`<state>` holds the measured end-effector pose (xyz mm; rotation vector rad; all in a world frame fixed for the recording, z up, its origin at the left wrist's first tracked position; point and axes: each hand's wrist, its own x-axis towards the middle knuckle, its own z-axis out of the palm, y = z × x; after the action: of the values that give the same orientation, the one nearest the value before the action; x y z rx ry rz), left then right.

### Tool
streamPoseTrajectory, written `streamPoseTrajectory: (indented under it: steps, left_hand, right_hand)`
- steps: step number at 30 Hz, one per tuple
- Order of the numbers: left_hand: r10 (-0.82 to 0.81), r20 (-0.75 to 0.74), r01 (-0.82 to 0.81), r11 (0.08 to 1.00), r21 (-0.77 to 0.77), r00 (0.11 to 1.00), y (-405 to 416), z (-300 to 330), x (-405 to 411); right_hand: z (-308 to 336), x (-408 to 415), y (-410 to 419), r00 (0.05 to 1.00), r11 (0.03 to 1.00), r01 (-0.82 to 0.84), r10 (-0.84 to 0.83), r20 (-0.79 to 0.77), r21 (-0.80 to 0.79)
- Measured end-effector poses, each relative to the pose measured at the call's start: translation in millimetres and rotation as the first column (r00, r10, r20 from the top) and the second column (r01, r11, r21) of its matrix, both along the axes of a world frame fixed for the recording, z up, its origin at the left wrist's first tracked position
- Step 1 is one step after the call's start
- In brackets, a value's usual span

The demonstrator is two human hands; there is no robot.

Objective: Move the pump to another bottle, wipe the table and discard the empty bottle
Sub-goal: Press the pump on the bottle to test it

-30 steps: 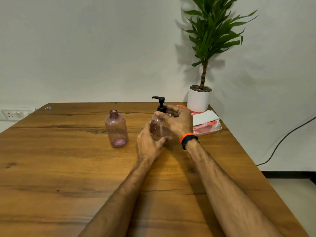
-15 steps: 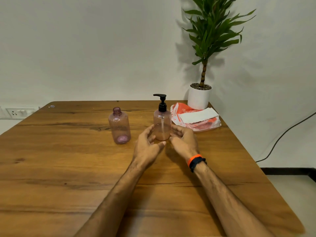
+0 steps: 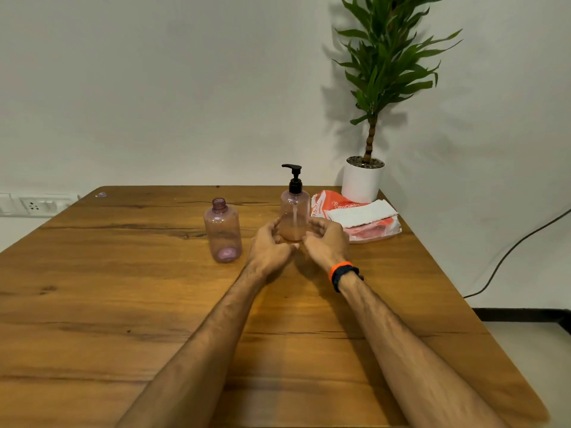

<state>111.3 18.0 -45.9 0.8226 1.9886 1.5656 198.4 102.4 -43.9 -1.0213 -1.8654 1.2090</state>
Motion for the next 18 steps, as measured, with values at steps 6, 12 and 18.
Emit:
streamPoseTrajectory:
  steps: [6,12,18]
  left_hand:
    - [0.112,-0.199,-0.114,0.993,0.000,0.974,-66.2,-4.6,1.9]
    - [0.255,-0.419,-0.313,0.947,-0.075,0.872,-131.8,-18.2,-33.5]
    - [0.046,-0.668,-0.342,0.884,-0.319,0.743,-160.9,-34.8,-68.7]
  right_hand:
    - [-9.4,-0.9,-21.8,0.996,0.998,-0.041,0.045,-0.079,0.049]
    - [-9.4,-35.9,-55.7,0.986,0.974,-0.168,0.167,0.019,0.151]
    - [-7.4,-82.2,-80.8,0.963,0.942,-0.242,0.205,0.174,0.231]
